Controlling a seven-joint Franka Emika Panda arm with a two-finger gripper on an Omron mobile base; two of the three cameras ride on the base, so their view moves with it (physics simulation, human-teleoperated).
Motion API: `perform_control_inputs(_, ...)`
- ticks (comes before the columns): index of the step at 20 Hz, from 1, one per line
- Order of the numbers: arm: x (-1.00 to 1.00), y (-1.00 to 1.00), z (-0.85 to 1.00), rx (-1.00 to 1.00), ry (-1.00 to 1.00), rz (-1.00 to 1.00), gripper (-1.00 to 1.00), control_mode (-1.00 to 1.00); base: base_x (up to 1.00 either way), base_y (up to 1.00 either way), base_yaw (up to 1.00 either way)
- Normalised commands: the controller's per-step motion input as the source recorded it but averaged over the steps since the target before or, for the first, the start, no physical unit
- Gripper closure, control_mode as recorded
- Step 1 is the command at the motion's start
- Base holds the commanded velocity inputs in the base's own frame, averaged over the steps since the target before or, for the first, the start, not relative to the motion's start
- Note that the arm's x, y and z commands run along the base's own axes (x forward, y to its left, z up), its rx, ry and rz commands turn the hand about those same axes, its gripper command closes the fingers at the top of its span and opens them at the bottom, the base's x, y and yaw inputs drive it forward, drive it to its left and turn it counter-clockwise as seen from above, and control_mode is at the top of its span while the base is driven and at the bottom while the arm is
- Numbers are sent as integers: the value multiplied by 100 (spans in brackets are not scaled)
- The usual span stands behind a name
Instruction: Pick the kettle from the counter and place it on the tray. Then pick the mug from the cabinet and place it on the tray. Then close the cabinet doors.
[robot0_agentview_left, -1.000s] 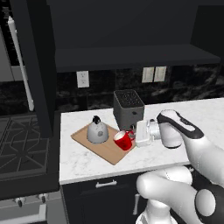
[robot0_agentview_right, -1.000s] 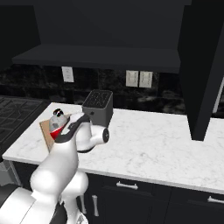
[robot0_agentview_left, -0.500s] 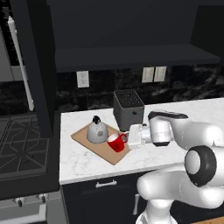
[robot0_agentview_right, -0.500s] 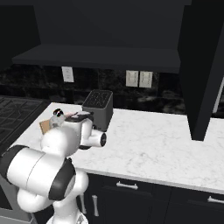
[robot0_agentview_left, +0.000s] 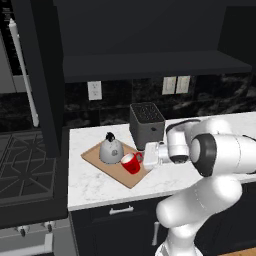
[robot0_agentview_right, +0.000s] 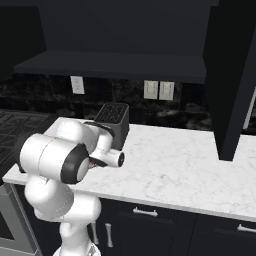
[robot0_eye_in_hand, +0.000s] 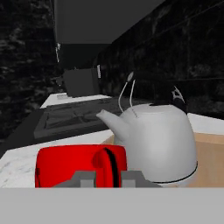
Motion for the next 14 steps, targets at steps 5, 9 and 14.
perform_control_inputs(5, 12, 0, -30, 0, 0, 6, 100, -100, 0, 0, 0)
perform_control_inputs(9, -15, -2, -31, 0, 0, 6, 100, -100, 0, 0, 0)
perform_control_inputs(14, -27, -13, -32, 0, -4, 6, 100, -100, 0, 0, 0)
